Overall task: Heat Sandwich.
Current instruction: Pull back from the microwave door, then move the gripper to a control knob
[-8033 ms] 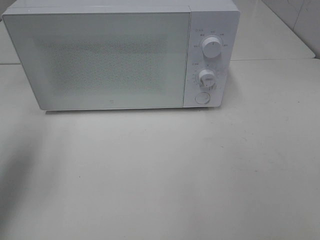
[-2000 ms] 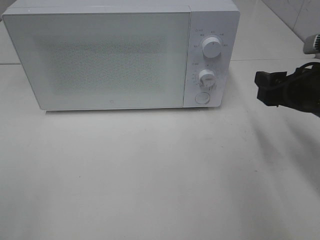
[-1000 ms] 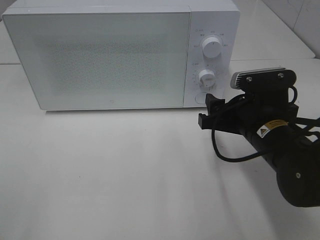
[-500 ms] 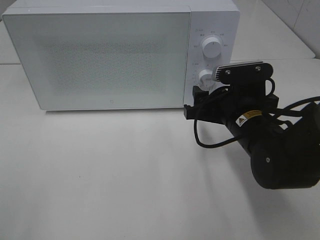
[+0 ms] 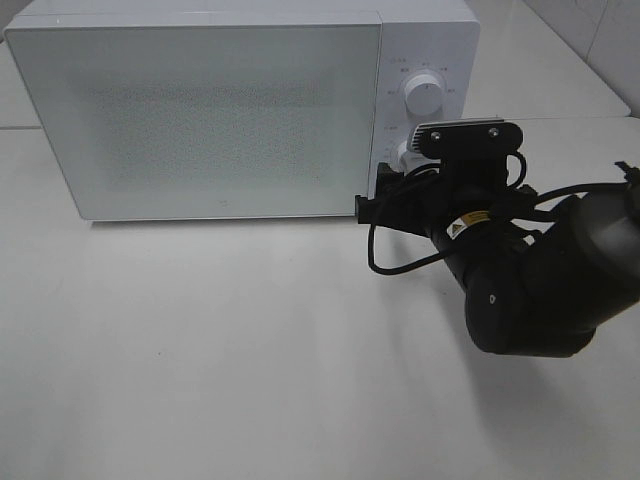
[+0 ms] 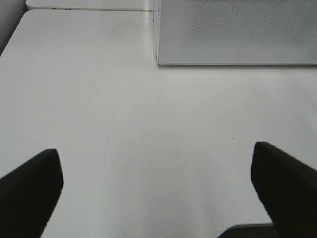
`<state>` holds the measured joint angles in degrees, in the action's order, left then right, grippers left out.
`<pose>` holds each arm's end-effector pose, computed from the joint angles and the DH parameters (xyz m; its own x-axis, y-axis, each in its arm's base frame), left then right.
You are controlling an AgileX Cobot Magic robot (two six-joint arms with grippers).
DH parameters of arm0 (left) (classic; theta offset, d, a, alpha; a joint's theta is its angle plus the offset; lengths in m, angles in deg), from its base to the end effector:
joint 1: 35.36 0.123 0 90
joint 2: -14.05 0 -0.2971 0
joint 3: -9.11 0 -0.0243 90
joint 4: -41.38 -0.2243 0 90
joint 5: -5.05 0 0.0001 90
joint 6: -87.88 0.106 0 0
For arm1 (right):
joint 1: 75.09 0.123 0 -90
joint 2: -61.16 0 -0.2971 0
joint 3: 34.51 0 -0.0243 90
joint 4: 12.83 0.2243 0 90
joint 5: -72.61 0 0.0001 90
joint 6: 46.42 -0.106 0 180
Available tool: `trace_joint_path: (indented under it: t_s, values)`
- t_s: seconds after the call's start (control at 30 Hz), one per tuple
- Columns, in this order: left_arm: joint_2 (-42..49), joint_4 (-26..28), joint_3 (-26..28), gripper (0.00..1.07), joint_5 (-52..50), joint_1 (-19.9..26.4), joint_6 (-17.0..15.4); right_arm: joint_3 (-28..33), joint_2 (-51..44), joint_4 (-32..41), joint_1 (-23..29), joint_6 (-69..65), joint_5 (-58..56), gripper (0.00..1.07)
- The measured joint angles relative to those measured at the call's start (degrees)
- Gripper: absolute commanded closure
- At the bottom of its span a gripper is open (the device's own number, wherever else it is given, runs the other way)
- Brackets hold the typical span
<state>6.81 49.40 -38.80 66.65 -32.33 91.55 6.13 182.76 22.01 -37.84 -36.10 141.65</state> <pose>-0.0297 -0.0146 0.2615 -0.4460 -0.0264 -0.8947 0.0559 0.9968 -0.0573 0.3018 0.1585 0.1584 -0.1062 -0.0129 -0.9943 -0.0841 0.9964 -0.0039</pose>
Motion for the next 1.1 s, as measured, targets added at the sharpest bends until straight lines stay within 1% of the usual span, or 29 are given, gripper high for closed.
trace_joint_path:
  t_s: [0.5,0.73,0.9,1.1]
  values:
    - [0.0,0.0,0.0,0.09,0.0,0.0,0.0,-6.2,4.5,1.5,0.0,2.9,0.1,0.31]
    - [0.0,0.0,0.0,0.09,0.0,0.0,0.0,-6.4,4.6,1.5,-0.5,3.0,0.0,0.31]
    - [0.0,0.0,0.0,0.09,0.0,0.0,0.0,-6.4,4.6,0.8,-1.8,3.0,0.0,0.32]
    - [0.0,0.1,0.0,0.09,0.0,0.0,0.0,-6.4,4.6,-0.6,-1.8,3.0,0.0,0.33]
